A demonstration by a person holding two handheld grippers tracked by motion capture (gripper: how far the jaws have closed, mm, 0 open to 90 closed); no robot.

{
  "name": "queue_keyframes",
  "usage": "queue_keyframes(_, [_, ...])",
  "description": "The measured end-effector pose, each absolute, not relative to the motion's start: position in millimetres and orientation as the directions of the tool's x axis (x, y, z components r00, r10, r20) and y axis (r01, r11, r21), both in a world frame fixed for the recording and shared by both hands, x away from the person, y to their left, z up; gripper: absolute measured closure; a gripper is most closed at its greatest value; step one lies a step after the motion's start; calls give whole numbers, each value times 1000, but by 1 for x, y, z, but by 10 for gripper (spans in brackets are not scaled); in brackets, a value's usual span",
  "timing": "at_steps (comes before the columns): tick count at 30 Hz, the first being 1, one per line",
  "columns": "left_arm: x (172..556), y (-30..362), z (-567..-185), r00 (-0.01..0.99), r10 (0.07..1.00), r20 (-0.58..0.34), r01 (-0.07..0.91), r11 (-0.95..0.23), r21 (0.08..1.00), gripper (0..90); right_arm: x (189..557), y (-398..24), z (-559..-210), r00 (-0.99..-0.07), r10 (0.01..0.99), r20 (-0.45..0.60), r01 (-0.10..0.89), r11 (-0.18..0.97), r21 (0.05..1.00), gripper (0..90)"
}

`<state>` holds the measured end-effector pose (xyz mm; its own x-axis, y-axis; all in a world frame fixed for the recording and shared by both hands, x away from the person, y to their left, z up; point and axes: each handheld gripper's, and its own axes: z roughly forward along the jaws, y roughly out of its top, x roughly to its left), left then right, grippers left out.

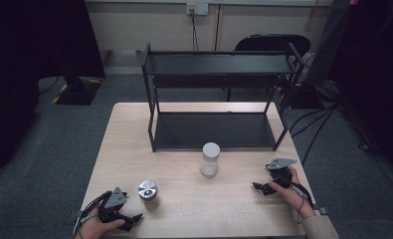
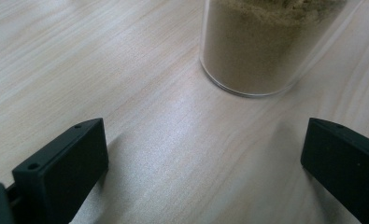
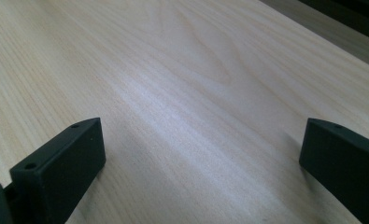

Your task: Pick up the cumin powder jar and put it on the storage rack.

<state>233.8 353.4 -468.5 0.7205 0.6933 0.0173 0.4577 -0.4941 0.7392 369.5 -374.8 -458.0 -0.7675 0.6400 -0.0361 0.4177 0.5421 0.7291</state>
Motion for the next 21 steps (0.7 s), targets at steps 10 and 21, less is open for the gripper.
queue_keyframes(10, [234, 352, -467, 718, 696, 23, 460, -498, 735, 0, 370, -375, -458, -767, 640, -36, 418, 542, 729, 0])
queue_keyframes(21, [233, 352, -467, 714, 699, 23, 462, -496, 735, 0, 370, -375, -458, -768, 640, -36, 418, 542, 729, 0])
